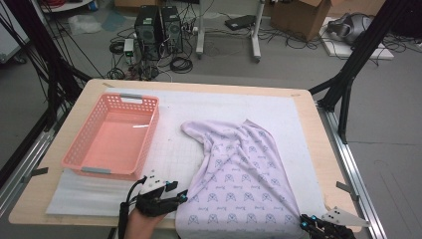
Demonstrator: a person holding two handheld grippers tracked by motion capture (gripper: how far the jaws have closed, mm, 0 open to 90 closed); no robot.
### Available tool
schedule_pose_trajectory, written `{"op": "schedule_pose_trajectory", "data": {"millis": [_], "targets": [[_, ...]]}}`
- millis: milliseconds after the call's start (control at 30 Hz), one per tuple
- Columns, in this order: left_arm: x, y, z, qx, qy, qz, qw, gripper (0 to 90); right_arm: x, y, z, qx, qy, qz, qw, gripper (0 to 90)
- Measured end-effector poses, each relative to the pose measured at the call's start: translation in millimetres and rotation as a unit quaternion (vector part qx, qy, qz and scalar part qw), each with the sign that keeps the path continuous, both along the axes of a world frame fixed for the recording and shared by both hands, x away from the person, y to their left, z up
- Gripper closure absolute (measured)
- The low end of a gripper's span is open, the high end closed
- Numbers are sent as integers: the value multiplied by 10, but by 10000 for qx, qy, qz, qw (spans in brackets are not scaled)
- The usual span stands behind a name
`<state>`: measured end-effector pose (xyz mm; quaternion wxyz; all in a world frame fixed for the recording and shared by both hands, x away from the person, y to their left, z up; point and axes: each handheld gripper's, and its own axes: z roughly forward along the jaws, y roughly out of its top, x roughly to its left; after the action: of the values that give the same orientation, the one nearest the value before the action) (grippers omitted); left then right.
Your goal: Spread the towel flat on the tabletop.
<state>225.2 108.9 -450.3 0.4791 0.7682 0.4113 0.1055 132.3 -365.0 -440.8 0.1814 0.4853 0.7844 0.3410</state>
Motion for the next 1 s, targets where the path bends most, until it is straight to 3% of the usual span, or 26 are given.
{"op": "schedule_pose_trajectory", "data": {"millis": [133,200,233,267,333,367,600,800,1000], "targets": [[162,-165,3,12,156,0,9999,519,19,-12,43,173,-166,-78,9997,752],[212,-273,-25,107,252,-76,9996,538,35,-14,45,199,-192,-90,9996,749],[211,-320,-42,222,169,-86,9996,566,43,-14,44,212,-189,-106,9995,746],[194,-339,-40,366,70,-2,9993,616,53,-12,39,228,-188,-111,9995,743],[178,-310,-38,406,104,33,9991,866,75,-5,31,224,-199,-105,9995,736],[161,-280,-36,386,146,56,9991,870,87,-2,29,230,-195,-101,9995,731],[-144,140,-27,414,143,222,9988,874,214,42,19,232,-205,-105,9995,714],[-329,346,-33,323,88,240,9992,865,513,156,-1,311,-193,-98,9993,657],[-295,403,-40,18,-8,302,9995,598,970,371,-37,306,-167,-123,9993,601]]}}
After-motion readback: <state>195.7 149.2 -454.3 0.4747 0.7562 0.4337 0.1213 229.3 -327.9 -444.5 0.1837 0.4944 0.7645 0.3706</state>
